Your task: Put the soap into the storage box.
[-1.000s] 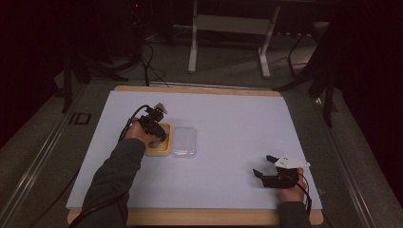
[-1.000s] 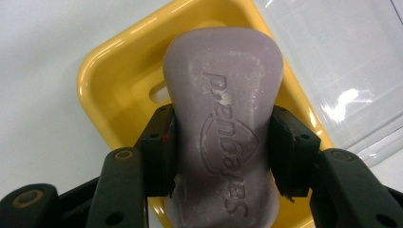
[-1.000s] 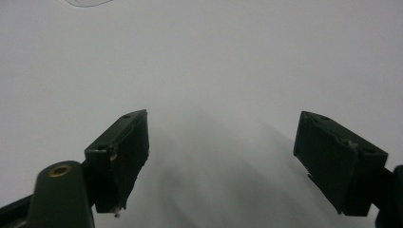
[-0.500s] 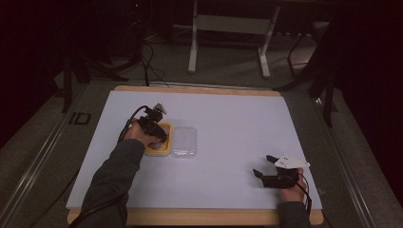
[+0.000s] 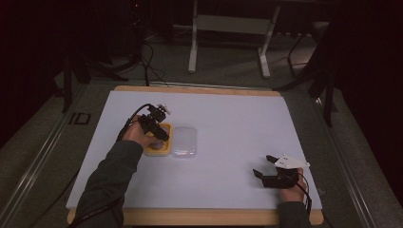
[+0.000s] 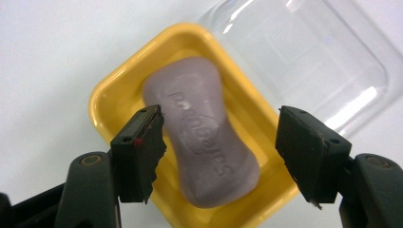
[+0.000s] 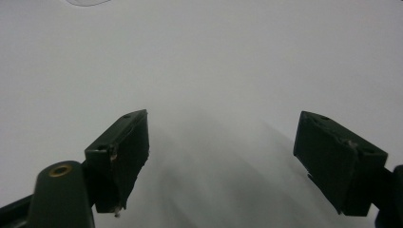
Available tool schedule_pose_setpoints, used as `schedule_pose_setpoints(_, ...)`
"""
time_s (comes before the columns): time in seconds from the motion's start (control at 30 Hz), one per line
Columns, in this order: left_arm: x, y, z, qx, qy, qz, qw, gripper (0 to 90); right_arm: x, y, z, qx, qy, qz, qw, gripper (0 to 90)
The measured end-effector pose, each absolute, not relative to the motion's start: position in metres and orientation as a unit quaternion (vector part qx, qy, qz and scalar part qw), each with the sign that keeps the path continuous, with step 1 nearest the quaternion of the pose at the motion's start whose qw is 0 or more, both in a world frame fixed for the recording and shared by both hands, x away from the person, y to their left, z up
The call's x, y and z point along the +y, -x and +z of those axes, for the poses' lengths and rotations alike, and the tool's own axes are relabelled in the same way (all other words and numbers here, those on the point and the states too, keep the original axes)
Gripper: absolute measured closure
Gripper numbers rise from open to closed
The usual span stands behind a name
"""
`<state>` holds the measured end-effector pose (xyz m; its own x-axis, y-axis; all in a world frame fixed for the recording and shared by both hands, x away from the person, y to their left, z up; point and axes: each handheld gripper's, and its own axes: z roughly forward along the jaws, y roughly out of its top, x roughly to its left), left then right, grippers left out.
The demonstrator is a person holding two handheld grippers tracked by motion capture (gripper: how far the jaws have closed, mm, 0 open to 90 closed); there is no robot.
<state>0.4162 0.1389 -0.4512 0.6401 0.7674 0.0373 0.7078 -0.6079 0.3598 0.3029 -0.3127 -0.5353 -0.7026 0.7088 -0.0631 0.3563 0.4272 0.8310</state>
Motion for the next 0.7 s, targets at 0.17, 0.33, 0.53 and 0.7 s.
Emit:
schedule_pose_setpoints(0.17,0.130,-0.406,-0.447,0.364,-0.909,0.101,0.177,36.5,-0.313,-0.303,-0.535,0.820,-0.324,0.425,0.207,19.1)
schedule_pose_setpoints(0.33,0.124,-0.395,-0.446,0.329,-0.919,0.106,0.187,37.8,-0.312,-0.303,-0.535,0.820,-0.323,0.424,0.207,19.1)
schedule_pose_setpoints(0.53,0.122,-0.383,-0.449,0.311,-0.923,0.105,0.199,38.6,-0.312,-0.303,-0.535,0.820,-0.324,0.424,0.207,19.1)
schedule_pose_setpoints(0.7,0.120,-0.367,-0.455,0.297,-0.923,0.106,0.220,39.0,-0.312,-0.303,-0.535,0.820,-0.325,0.424,0.205,19.0)
